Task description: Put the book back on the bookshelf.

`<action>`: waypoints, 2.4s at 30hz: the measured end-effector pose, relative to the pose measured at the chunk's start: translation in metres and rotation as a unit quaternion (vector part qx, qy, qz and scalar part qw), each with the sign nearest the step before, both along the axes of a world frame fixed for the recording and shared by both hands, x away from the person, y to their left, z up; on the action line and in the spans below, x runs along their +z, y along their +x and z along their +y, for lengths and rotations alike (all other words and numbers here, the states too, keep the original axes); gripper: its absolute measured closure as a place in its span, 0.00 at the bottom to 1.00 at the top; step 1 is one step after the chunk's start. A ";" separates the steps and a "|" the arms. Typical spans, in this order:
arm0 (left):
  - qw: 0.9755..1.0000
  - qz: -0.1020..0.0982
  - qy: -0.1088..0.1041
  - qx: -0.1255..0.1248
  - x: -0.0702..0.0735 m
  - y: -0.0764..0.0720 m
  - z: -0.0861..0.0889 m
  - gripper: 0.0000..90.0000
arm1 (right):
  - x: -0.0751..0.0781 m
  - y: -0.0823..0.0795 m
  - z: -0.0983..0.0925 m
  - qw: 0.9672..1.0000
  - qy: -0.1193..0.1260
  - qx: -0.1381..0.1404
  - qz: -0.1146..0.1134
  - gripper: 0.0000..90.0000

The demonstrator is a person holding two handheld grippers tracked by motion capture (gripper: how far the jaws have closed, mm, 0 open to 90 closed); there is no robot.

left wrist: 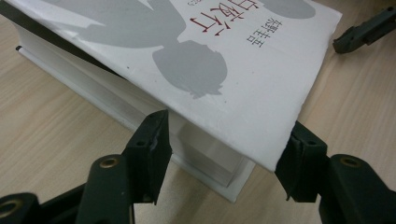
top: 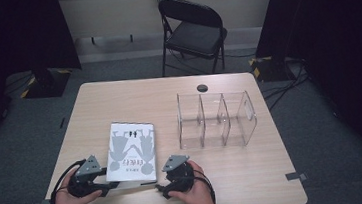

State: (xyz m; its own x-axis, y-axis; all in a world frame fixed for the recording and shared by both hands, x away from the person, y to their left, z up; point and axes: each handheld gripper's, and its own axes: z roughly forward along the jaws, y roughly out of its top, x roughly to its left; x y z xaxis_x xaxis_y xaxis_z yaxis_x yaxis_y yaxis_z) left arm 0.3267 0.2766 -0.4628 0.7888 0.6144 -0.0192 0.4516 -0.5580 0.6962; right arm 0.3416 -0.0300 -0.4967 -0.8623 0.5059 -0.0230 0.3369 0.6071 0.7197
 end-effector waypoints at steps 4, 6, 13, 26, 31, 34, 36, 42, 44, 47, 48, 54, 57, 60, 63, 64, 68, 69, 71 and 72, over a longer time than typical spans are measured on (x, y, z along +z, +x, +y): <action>1.000 0.002 0.011 -0.007 0.000 0.001 0.001 0.47 | 0.012 -0.007 0.004 1.000 0.006 0.014 -0.017 0.15; 1.000 -0.001 0.012 -0.006 0.001 0.001 0.000 0.47 | 0.016 -0.009 0.006 0.999 0.016 0.022 -0.019 0.15; 0.999 0.005 0.031 -0.007 -0.008 0.002 -0.001 0.47 | 0.004 -0.005 0.007 0.999 -0.006 0.034 0.008 0.22; 0.999 0.025 0.043 -0.009 -0.021 0.008 -0.005 0.40 | -0.001 -0.005 0.021 0.999 0.007 0.046 0.010 0.26; 0.999 0.030 0.042 0.002 -0.020 0.007 -0.007 0.41 | 0.000 -0.005 0.023 0.999 0.003 0.044 0.012 0.25; 0.998 0.013 0.056 0.001 -0.017 0.004 -0.010 0.41 | 0.000 -0.005 0.024 0.999 -0.001 0.042 0.014 0.25; 0.999 0.006 0.052 0.001 -0.014 0.003 -0.009 0.42 | 0.000 -0.005 0.024 0.999 -0.002 0.041 0.014 0.23; 1.000 -0.013 0.026 0.005 0.002 0.001 -0.008 0.44 | 0.000 -0.006 0.024 0.999 -0.001 0.042 0.015 0.21; 1.000 -0.008 0.029 0.001 0.001 0.001 -0.008 0.48 | -0.001 -0.006 0.024 0.999 0.001 0.041 0.013 0.20; 1.000 -0.007 0.029 0.004 -0.001 0.002 -0.008 0.49 | -0.001 -0.005 0.024 0.999 0.001 0.039 0.019 0.18; 1.000 -0.008 0.028 0.003 0.000 0.002 -0.009 0.49 | 0.000 -0.004 0.024 0.999 0.005 0.036 0.023 0.17; 1.000 -0.007 0.022 0.003 0.002 0.003 -0.008 0.49 | -0.001 -0.004 0.024 0.999 0.001 0.041 0.015 0.16; 1.000 -0.005 0.011 0.008 0.000 0.003 -0.009 0.49 | 0.005 -0.004 0.022 0.999 0.016 0.034 0.005 0.16; 1.000 -0.006 0.020 0.002 0.001 0.004 -0.008 0.49 | 0.013 -0.004 0.021 0.999 0.023 0.030 -0.006 0.16; 1.000 -0.006 0.017 0.004 0.001 0.004 -0.010 0.49 | 0.019 -0.005 0.022 0.999 0.024 0.029 -0.021 0.16; 1.000 -0.006 0.016 0.003 0.001 0.004 -0.010 0.49 | 0.019 -0.005 0.023 0.999 0.023 0.026 -0.027 0.16; 1.000 -0.005 0.016 0.003 0.001 0.005 -0.010 0.49 | 0.023 -0.006 0.027 0.998 0.022 0.024 -0.044 0.16; 1.000 -0.004 0.011 0.005 0.001 0.005 -0.011 0.49 | 0.024 -0.005 0.028 0.998 0.023 0.029 -0.048 0.16; 1.000 -0.002 0.011 0.004 0.000 0.005 -0.011 0.50 | 0.026 -0.003 0.034 0.998 0.012 0.034 -0.053 0.16; 1.000 -0.003 0.011 0.003 0.000 0.006 -0.011 0.50 | 0.027 -0.002 0.037 0.998 0.010 0.037 -0.058 0.16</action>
State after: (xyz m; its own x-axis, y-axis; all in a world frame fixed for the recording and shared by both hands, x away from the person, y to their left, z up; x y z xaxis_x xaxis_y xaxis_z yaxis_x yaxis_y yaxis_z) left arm 0.3325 0.2651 -0.4626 0.7847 0.6199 -0.0011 0.4516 -0.5704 0.6860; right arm 0.3391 0.0071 -0.4698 -0.8890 0.4429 -0.1160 0.2054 0.6122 0.7636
